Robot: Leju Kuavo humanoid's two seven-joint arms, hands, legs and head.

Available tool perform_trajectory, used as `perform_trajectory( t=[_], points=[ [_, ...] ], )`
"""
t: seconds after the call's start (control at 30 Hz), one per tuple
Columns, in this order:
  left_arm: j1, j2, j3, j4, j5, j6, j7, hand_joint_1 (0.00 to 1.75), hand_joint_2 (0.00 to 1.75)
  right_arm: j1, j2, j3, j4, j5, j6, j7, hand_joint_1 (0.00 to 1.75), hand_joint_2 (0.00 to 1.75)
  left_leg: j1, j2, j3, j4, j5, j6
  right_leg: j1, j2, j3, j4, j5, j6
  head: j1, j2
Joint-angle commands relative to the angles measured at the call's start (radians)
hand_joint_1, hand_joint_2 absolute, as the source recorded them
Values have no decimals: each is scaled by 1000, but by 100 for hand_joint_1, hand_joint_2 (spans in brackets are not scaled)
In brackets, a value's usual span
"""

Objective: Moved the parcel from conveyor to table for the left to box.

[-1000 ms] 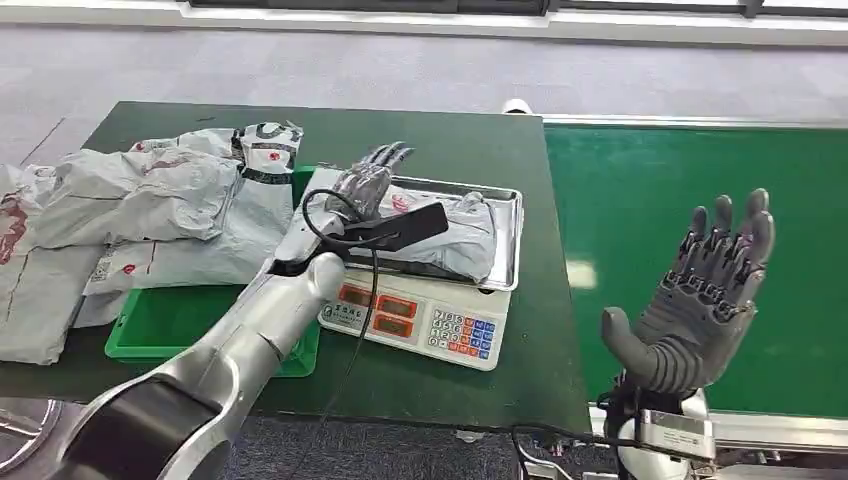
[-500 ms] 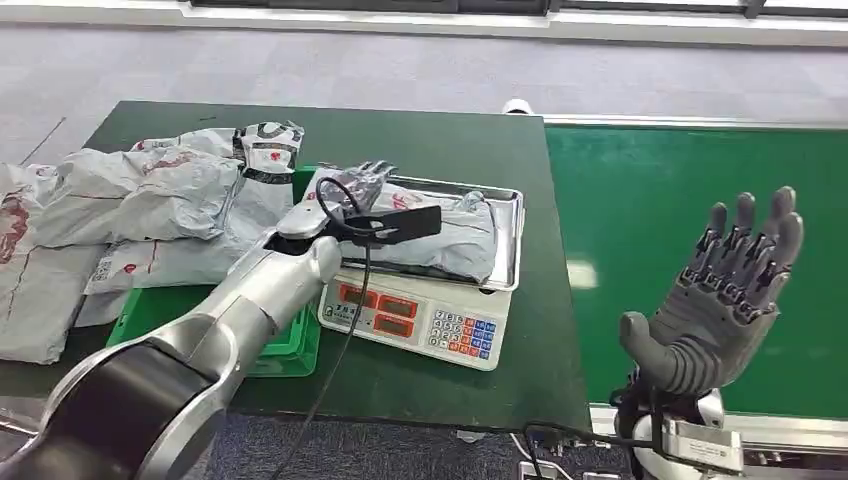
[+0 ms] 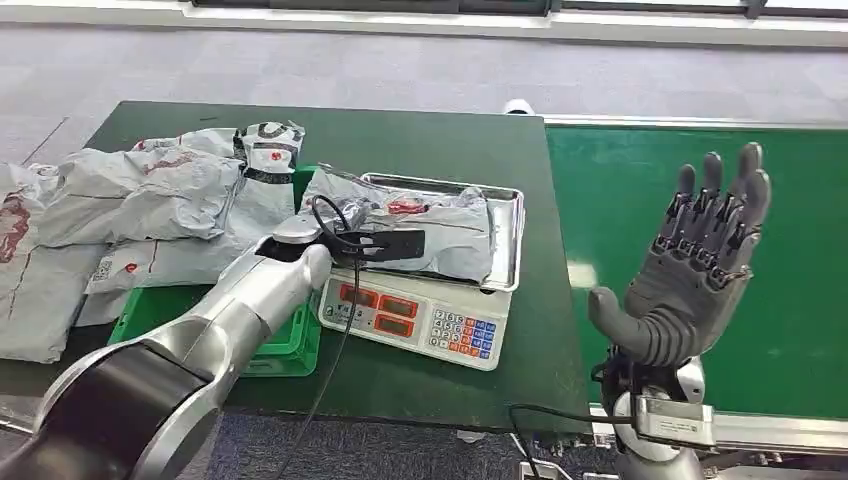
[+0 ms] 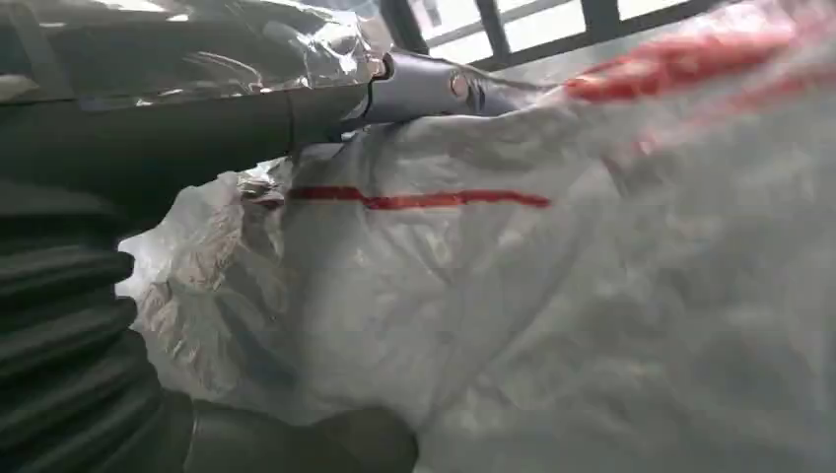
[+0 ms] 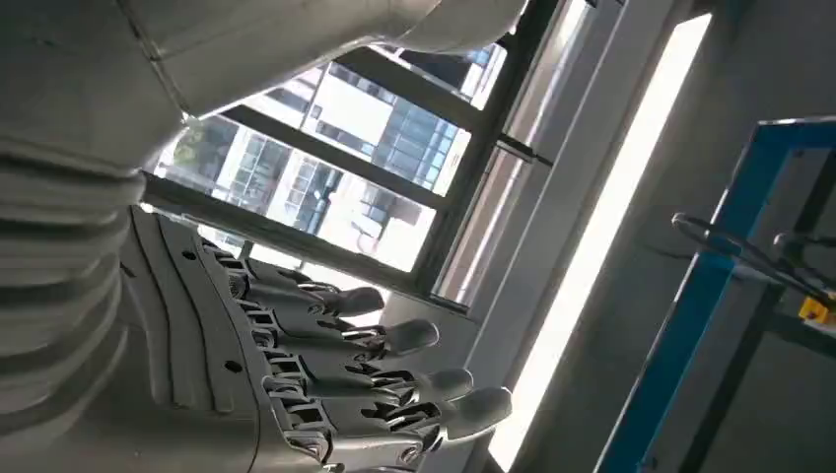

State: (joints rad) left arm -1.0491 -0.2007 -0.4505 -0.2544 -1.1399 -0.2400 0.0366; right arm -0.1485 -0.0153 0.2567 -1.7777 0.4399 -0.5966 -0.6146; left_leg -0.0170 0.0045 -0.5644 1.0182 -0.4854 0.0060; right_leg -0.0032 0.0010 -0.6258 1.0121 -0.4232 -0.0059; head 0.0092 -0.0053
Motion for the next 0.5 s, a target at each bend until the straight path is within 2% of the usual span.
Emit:
perform_trajectory(
  t=[0.03, 0.3, 0.5],
  points=[
    [-39, -14, -50, 46, -30, 24, -67, 175, 175, -25, 4, 40, 54, 3, -12, 1, 0, 175, 1, 0, 1, -1, 0, -2, 0, 1, 1, -1, 0, 0, 0, 0],
    [-50, -5, -44, 45, -42, 81, -74, 175, 175, -41, -2, 35, 75, -20, -9, -10, 0, 175, 1, 1, 1, -1, 0, -3, 0, 1, 0, -1, 1, 0, 0, 0],
    [-45, 7, -18, 34, -58, 206, -75, 175, 175, 10, 26, 18, 23, 21, 8, 4, 0, 175, 1, 1, 1, 0, 0, -2, 1, 1, 0, -1, 0, 0, 0, 0]
  ],
)
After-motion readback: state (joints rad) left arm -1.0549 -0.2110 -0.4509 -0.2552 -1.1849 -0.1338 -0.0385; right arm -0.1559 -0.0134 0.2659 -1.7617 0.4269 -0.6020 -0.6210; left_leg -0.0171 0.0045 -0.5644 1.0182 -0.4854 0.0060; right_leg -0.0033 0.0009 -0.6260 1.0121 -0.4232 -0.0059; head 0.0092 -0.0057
